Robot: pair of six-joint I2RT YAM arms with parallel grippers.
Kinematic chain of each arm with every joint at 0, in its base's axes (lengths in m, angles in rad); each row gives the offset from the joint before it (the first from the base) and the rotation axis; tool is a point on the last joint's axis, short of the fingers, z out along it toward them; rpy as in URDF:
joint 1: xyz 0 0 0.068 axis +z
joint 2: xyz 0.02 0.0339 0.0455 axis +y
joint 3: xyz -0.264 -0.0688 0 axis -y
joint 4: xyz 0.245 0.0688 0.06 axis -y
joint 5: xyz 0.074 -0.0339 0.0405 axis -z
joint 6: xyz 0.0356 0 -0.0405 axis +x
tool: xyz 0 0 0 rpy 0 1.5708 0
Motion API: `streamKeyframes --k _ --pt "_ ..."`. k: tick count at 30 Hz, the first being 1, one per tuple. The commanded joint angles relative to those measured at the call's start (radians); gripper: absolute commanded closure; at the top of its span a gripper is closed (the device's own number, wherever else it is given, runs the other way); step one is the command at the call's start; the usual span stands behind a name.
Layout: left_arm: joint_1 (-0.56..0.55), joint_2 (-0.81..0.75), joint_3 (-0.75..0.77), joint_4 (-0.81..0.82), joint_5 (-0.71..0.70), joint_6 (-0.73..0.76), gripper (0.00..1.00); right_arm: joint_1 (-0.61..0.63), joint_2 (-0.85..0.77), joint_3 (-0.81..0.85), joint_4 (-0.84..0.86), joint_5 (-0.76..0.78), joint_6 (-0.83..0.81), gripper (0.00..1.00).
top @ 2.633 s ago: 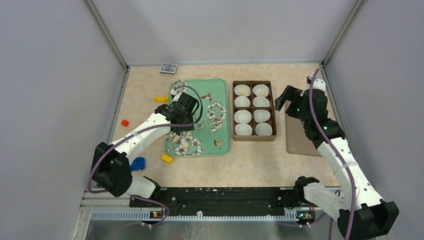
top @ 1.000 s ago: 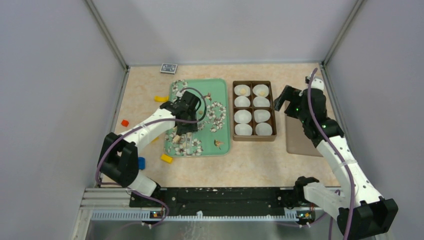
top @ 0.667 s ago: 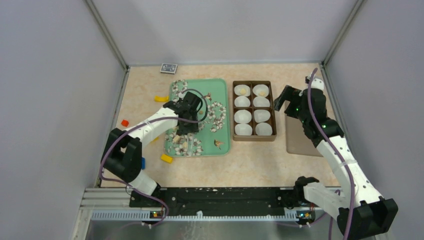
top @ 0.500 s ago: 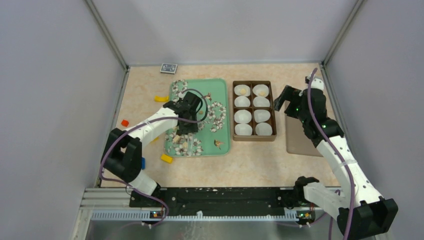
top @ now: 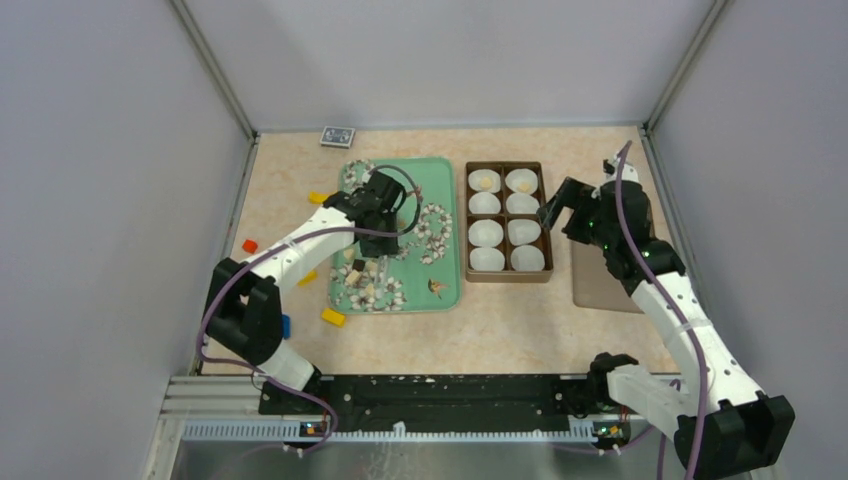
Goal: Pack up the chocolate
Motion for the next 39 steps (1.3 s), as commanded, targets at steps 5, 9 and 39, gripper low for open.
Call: streamKeyframes --k 5,9,39 --pt "0.000 -0.058 0.105 -0.005 0.087 0.102 0.98 0.000 -0.006 -0.096 -0.007 -0.088 0.067 0.04" --pt "-0.023 -0.060 0.130 0.019 0.165 0.137 1.00 -0.001 -0.007 -0.110 -0.006 -0.057 0.068 0.04" --pt "-0.202 0.359 0.493 0.198 0.186 0.175 0.99 -0.001 -0.096 -0.080 -0.093 0.116 0.040 0.04"
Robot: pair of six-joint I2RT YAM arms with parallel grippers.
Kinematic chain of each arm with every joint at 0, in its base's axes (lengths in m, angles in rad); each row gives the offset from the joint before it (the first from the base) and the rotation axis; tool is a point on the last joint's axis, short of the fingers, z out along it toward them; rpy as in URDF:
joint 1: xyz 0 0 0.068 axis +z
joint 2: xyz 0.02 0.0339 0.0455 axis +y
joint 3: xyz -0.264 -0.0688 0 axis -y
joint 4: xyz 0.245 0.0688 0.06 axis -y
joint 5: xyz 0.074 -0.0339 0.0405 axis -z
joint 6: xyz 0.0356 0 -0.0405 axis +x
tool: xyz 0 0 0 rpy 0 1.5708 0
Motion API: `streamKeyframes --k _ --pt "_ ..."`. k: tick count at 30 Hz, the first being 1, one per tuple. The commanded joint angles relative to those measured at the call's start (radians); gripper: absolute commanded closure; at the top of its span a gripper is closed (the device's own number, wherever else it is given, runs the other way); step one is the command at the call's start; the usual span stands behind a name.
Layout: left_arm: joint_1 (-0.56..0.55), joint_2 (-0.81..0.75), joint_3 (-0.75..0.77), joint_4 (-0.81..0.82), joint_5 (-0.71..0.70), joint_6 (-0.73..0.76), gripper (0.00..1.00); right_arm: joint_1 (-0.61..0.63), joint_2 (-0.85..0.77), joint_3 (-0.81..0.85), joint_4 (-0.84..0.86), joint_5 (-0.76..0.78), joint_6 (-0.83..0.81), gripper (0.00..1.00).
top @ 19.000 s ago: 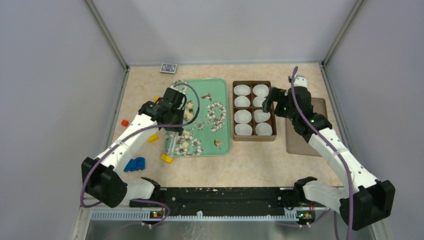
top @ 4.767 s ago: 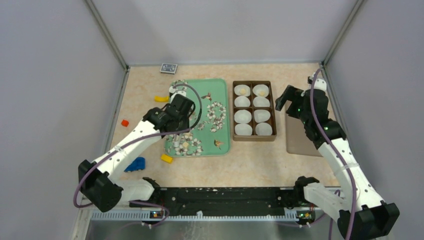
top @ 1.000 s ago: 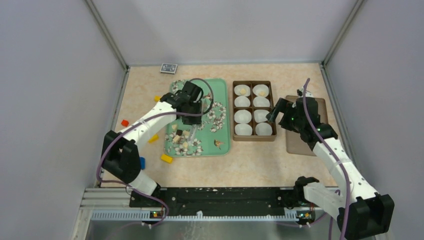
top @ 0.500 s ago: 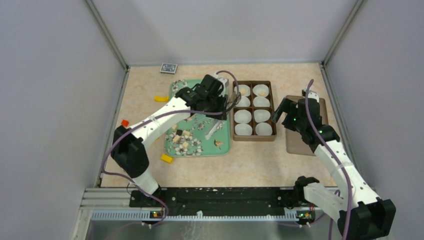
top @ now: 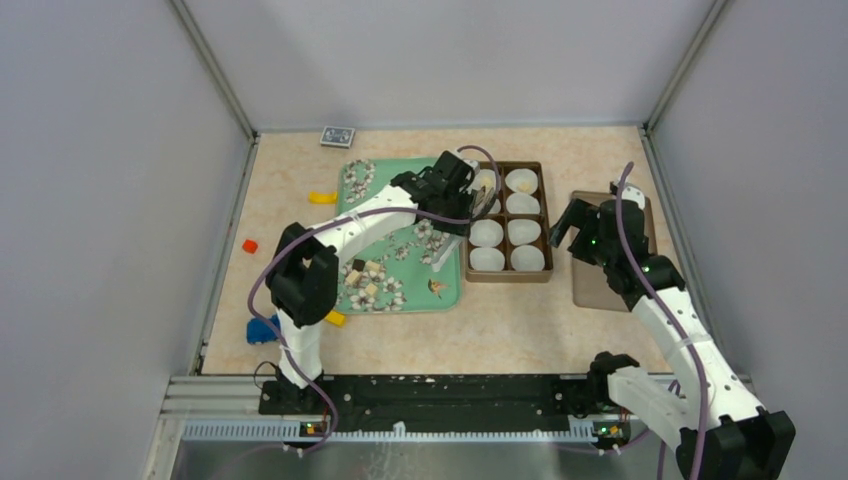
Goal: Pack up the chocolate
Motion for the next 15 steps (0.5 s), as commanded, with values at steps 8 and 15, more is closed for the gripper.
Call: streamKeyframes --k 8,15 --pt "0.000 0.038 0.052 0.074 -0.032 0.007 0.91 -0.001 -0.008 0.030 0.004 0.009 -0.008 0.04" --pt "0.001 0.035 0.051 0.069 -0.040 0.012 0.82 -0.001 -0.005 0.027 0.007 0.003 -0.003 0.04"
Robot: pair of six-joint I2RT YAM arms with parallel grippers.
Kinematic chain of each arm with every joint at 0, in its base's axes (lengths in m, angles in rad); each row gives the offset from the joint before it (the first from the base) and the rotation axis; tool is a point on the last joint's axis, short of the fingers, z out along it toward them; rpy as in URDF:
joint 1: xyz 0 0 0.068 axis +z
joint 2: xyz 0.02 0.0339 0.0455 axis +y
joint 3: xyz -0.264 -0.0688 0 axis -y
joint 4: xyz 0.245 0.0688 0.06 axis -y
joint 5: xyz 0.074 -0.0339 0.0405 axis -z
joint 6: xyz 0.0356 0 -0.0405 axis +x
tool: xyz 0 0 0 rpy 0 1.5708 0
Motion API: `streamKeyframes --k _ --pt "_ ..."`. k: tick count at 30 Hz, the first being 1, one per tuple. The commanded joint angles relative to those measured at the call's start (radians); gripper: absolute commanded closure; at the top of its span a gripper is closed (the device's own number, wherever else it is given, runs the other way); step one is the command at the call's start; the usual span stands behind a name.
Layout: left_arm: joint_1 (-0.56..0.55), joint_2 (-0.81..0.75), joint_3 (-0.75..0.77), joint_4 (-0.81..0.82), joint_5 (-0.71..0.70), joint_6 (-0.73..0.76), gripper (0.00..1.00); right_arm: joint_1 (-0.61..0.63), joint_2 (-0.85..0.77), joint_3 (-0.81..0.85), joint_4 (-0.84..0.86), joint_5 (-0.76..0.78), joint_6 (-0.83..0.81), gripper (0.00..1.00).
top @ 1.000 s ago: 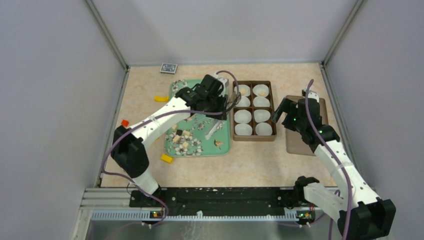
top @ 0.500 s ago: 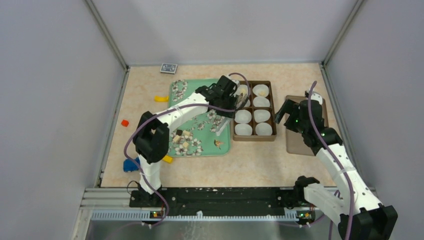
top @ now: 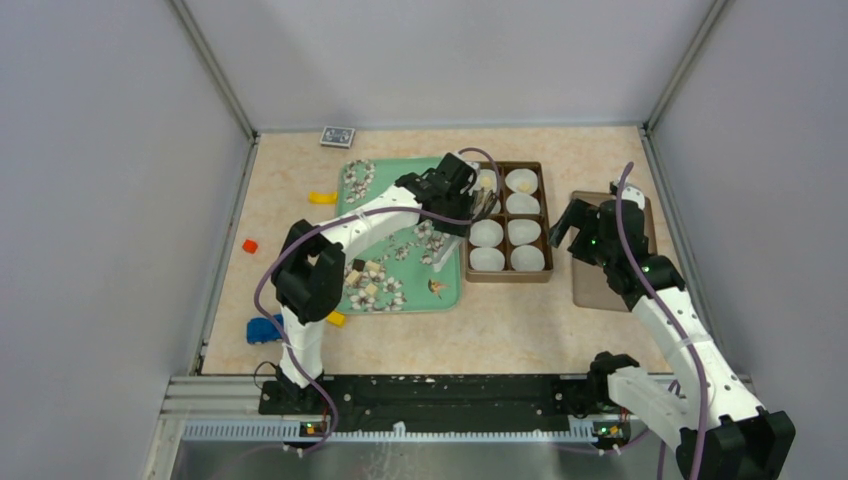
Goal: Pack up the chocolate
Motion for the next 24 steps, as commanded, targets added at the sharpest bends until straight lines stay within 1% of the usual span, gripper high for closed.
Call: streamKeyframes --k 1,6,9,14,21,24 --pt "0.000 -0.013 0.046 0.047 -0.016 0.011 0.82 -0.001 -0.003 0.027 0.008 0.001 -0.003 0.04" --pt "0.000 -0.024 0.046 0.047 -0.018 0.015 0.79 -0.001 0.002 0.027 0.011 -0.002 -0.003 0.04" --pt "0.000 -0.028 0.048 0.045 -0.016 0.018 0.75 -0.002 0.002 0.029 0.011 -0.005 -0.003 0.04" --pt "0.000 -0.031 0.047 0.045 -0.010 0.018 0.74 -0.002 0.002 0.027 0.011 -0.007 -0.001 0.04" --pt "-0.001 -0.034 0.046 0.044 -0.004 0.018 0.67 -0.001 0.002 0.027 0.011 -0.010 0.001 0.04" --pt "-0.002 -0.036 0.045 0.044 -0.006 0.018 0.66 -0.001 0.003 0.026 0.015 -0.015 0.003 0.04"
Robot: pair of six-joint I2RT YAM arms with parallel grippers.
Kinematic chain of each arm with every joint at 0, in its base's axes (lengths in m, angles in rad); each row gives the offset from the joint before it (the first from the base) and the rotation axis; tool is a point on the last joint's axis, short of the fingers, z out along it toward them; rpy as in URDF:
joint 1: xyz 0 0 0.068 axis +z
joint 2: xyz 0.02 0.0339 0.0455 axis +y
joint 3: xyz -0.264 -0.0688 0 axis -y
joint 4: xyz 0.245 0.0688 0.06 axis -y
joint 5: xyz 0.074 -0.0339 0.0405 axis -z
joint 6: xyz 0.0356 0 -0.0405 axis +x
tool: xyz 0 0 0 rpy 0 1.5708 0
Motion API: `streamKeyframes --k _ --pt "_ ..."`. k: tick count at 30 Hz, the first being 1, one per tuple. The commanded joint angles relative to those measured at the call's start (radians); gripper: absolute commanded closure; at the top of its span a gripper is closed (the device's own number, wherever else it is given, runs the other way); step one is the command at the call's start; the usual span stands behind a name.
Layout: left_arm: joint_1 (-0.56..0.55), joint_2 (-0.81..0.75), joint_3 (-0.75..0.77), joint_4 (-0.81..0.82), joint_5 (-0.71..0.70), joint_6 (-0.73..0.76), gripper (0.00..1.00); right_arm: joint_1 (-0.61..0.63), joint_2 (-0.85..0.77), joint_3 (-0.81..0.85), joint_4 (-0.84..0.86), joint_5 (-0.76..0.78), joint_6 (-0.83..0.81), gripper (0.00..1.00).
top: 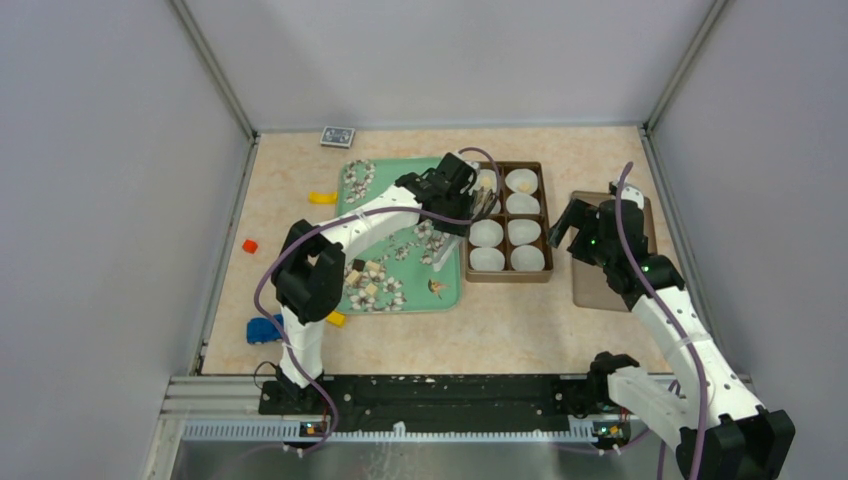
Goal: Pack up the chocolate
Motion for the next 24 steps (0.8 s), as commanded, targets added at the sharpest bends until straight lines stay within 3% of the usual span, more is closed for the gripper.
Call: streamKeyframes --k 1,15,24 --pt "-0.001 -0.038 0.044 0.042 0.001 0.015 0.66 -0.002 0.000 0.026 0.015 -0.008 0.002 0.04" --pt "-0.001 -0.052 0.045 0.041 0.010 0.017 0.57 -0.001 0.000 0.024 0.016 -0.015 0.005 0.04" --pt "-0.003 -0.075 0.048 0.041 0.004 0.014 0.58 0.000 0.000 0.026 0.018 -0.019 0.006 0.04"
